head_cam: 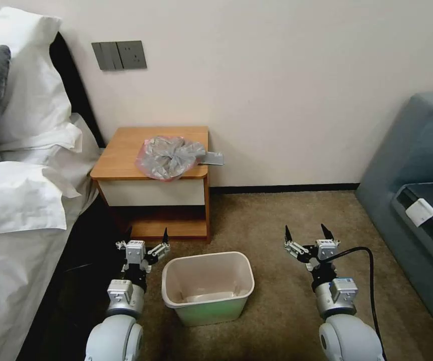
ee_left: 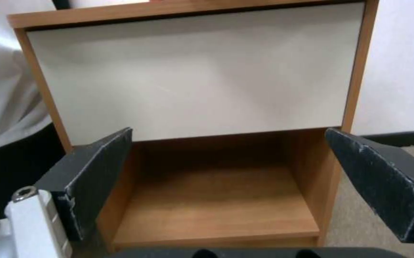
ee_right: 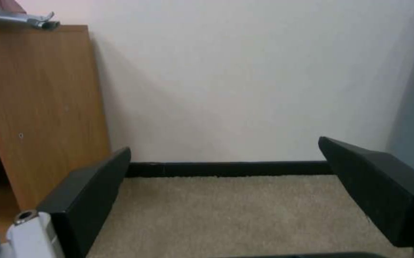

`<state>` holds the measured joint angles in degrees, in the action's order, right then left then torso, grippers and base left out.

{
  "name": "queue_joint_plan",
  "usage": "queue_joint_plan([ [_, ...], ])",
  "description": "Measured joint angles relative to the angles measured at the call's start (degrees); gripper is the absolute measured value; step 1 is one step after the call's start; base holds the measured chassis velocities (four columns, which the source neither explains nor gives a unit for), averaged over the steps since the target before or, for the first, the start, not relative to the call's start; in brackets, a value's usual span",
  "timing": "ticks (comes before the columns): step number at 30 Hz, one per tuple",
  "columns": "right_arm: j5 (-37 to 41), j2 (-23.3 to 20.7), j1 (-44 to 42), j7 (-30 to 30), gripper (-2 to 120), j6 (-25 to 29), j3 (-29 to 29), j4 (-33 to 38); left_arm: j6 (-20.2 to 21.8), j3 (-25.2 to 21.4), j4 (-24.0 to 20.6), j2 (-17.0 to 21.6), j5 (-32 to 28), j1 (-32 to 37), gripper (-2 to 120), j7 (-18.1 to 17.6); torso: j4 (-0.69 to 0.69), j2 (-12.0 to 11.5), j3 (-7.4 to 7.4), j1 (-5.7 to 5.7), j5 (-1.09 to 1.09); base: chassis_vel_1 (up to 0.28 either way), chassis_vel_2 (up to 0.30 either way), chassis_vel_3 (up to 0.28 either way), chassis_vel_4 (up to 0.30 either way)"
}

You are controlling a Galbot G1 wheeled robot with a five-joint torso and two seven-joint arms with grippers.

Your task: Pick up the garbage bag from the table and place it over the trash can.

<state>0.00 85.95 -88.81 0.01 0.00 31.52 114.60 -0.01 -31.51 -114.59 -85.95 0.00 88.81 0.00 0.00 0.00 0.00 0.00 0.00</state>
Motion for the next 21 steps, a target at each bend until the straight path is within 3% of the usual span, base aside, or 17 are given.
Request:
queue_joint_plan([
  [6,0.0,0.0,0.0,0.0,100,0.0,0.0,0.0,0.01,-0.21,-0.27,-0.02,-0.04,0.12,100,-0.01,0.0,0.0,0.0,0.0,0.0,0.0,0.0,0.0,0.0],
  [9,0.0,-0.02,-0.03,0.02,100,0.0,0.0,0.07,0.02,-1.7,-2.43,-0.34,-0.65,1.09,100,-0.16,-0.01,0.0,0.0,0.0,-0.01,0.0,0.0,0.0,0.0],
  [11,0.2,-0.48,-0.52,0.8,100,-0.33,-0.01,1.66,0.04,-5.15,-7.23,-0.99,-2.12,3.3,100,-0.66,0.02,0.0,0.0,0.0,0.02,0.0,0.0,0.0,0.0],
  [16,1.18,-2.31,-2.39,3.76,100,-1.87,0.26,7.57,0.1,-9.38,-13.16,-1.85,-3.88,5.98,100,-1.22,0.0,0.0,0.0,0.0,0.0,0.0,0.0,0.0,0.0],
  [19,2.29,-4.34,-4.49,7.06,100,-3.65,0.44,14.14,0.16,-13.86,-19.46,-2.74,-5.79,8.87,100,-1.82,0.01,0.0,0.0,0.0,0.0,0.0,0.0,0.0,0.0],
  [21,2.53,-4.79,-4.98,7.8,100,-4.05,0.51,15.58,0.16,-14.85,-20.8,-2.91,-6.19,9.47,100,-1.95,0.01,0.0,0.0,0.0,0.0,0.0,0.0,0.0,0.0],
])
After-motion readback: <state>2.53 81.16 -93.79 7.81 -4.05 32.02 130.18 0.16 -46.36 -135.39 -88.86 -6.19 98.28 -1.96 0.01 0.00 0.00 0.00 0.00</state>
